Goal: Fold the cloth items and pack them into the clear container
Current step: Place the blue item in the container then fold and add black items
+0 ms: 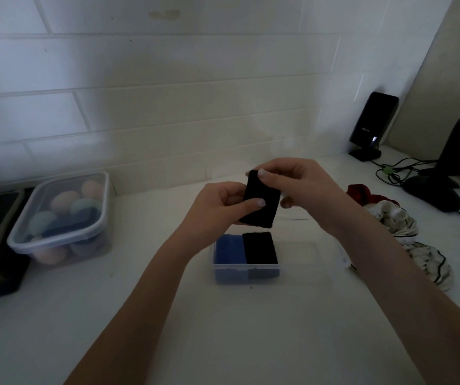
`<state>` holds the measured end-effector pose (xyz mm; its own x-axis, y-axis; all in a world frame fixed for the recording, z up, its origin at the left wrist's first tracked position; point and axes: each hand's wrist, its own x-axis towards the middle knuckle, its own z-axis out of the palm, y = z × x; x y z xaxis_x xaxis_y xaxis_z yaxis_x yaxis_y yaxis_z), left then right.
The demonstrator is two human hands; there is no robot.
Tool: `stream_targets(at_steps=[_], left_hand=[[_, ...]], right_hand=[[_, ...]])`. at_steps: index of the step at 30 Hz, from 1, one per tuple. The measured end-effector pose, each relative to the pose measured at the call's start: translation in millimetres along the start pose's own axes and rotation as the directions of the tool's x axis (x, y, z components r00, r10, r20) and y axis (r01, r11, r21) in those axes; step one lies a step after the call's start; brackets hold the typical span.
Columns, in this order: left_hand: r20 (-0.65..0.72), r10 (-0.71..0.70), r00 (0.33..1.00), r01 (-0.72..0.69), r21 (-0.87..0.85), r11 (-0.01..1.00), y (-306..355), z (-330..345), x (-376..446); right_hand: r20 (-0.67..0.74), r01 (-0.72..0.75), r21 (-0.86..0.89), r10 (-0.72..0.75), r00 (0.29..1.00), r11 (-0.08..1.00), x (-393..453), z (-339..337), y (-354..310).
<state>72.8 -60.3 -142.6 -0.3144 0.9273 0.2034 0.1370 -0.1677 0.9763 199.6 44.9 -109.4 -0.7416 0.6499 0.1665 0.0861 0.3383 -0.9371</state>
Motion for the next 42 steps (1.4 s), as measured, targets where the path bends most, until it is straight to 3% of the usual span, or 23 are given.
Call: stream_targets(at_steps=[5, 13, 18, 20, 23, 30, 32, 36, 39, 42], left_hand=[[-0.019, 0.020, 1.000, -0.020, 0.011, 1.000, 1, 0, 0], [-0.089, 0.040, 0.995, -0.037, 0.035, 0.999, -5, -3, 3], [-0.065, 0.019, 0.998, -0.015, 0.053, 0.998, -4, 1, 4], [-0.139, 0.109, 0.984, -0.080, 0.196, 0.977, -5, 2, 3], [-0.164, 0.308, 0.937, -0.178, 0.536, 0.825, -10, 3, 1], [-0.156, 0.441, 0.884, -0.228, 0.680, 0.697, -16, 3, 1], [-0.154, 0.465, 0.872, -0.224, 0.718, 0.659, -14, 3, -2], [-0.165, 0.474, 0.865, -0.236, 0.700, 0.674, -10, 5, -5], [-0.078, 0.464, 0.882, -0.253, 0.752, 0.608, -11, 6, -6], [0.015, 0.434, 0.901, -0.268, 0.805, 0.529, -13, 8, -5]], right_hand=[[0.053, -0.061, 0.172, 0.053, 0.997, 0.983, -1, -1, 4], [0.061, -0.061, 0.209, 0.049, 0.997, 0.976, 0, -2, 7], [-0.019, 0.071, 0.067, -0.069, 0.997, 0.995, 2, 3, 5], [-0.003, 0.086, 0.029, -0.086, 0.996, 0.996, 1, 7, 5], [-0.039, 0.089, 0.015, -0.088, 0.995, 0.996, -1, 16, 7], [0.000, 0.134, -0.119, -0.135, 0.991, 0.984, -4, 22, 2], [-0.021, 0.116, -0.131, -0.120, 0.993, 0.985, -6, 5, 0], [-0.020, 0.010, -0.275, -0.016, 1.000, 0.961, -23, -33, 7], [-0.013, -0.085, -0.376, 0.086, 0.996, 0.923, -42, -37, 19], [-0.060, -0.109, -0.514, 0.091, 0.994, 0.851, -48, -27, 28]])
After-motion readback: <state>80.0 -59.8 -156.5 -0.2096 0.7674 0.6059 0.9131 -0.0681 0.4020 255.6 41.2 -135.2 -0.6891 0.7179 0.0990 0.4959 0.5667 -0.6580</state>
